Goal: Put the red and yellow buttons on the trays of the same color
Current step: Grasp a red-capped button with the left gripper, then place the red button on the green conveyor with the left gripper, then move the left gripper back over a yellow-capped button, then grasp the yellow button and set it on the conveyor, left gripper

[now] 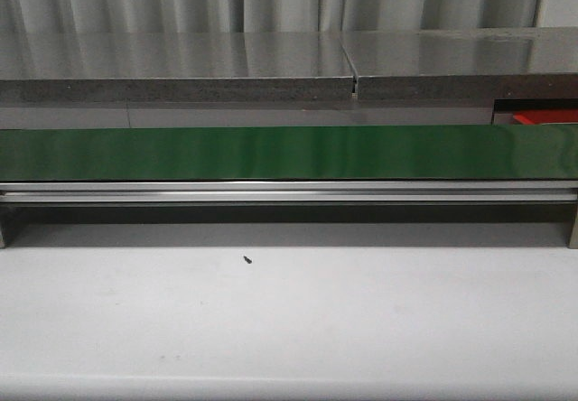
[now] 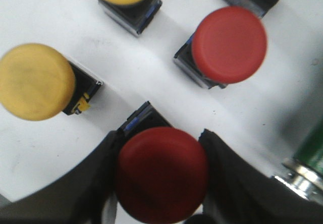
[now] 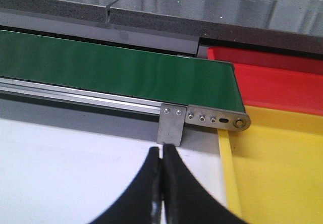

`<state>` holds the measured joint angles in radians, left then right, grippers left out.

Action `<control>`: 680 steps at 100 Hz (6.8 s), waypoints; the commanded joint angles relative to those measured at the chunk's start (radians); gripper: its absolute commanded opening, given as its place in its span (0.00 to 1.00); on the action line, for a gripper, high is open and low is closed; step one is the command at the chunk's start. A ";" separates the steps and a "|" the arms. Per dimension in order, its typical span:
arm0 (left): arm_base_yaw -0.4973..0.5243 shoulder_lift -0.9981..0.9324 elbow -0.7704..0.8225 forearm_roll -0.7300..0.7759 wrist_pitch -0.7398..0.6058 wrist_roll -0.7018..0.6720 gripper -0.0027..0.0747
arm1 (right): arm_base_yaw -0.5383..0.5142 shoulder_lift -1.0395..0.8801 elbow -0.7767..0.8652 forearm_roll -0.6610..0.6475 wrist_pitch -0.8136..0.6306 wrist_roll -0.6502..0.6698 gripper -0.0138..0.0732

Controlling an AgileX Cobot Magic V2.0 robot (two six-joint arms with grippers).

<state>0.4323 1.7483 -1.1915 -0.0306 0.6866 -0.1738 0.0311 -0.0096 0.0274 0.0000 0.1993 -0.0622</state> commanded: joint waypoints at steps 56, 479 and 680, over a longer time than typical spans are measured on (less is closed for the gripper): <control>-0.143 -0.194 -0.206 -0.307 0.086 0.296 0.04 | 0.000 -0.018 -0.001 -0.011 -0.076 -0.002 0.08; 0.239 0.137 -0.158 -0.260 -0.021 0.330 0.33 | 0.000 -0.018 -0.001 -0.011 -0.074 -0.002 0.08; -0.265 0.085 -0.366 -0.334 0.160 0.393 0.48 | 0.000 -0.018 -0.001 -0.011 -0.074 -0.002 0.08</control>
<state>0.1737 1.8759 -1.5226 -0.3453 0.8668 0.2208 0.0311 -0.0096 0.0274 0.0000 0.1993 -0.0622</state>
